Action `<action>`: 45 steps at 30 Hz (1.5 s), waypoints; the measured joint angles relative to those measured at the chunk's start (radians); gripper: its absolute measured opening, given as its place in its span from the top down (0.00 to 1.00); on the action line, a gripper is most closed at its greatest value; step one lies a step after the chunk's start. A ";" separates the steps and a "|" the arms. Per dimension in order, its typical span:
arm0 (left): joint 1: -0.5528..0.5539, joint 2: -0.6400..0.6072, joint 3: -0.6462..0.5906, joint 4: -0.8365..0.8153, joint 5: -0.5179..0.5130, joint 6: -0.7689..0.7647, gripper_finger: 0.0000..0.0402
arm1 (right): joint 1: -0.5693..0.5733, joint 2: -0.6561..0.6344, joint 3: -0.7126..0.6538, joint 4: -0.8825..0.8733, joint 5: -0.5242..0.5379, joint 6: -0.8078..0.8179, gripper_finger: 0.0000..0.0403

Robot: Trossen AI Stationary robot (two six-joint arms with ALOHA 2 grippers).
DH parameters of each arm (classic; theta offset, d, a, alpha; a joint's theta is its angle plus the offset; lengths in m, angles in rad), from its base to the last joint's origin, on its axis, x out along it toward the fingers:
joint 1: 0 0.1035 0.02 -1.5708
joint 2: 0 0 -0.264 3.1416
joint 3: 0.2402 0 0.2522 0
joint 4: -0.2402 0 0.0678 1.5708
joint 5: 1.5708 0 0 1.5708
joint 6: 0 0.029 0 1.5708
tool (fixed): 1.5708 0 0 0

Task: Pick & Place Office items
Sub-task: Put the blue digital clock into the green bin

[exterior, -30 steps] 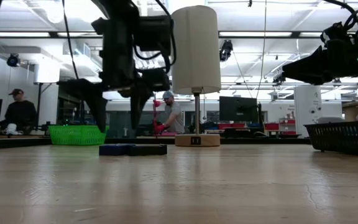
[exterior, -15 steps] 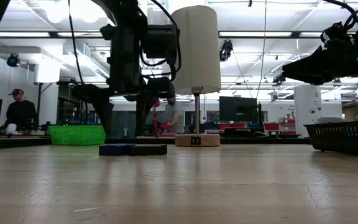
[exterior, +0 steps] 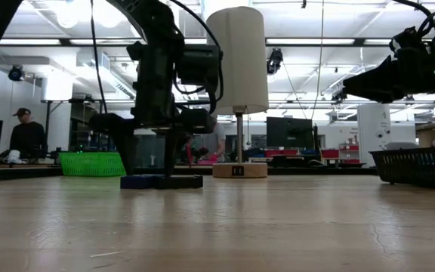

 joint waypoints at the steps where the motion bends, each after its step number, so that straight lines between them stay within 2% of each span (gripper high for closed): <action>1: 0.001 0.000 0.000 0.000 0.000 0.000 0.28 | 0.000 0.000 0.000 0.000 0.000 0.000 0.15; 28: 0.007 0.000 -0.035 0.041 -0.002 -0.008 0.29 | 0.000 0.000 0.000 0.000 0.000 0.000 0.14; 33: 0.007 0.000 -0.035 0.041 -0.002 -0.008 0.36 | 0.000 0.000 0.000 0.000 0.000 0.000 0.15; 45: 0.007 -0.001 -0.048 0.048 -0.001 -0.012 0.60 | 0.000 0.000 0.000 0.000 0.000 0.000 0.14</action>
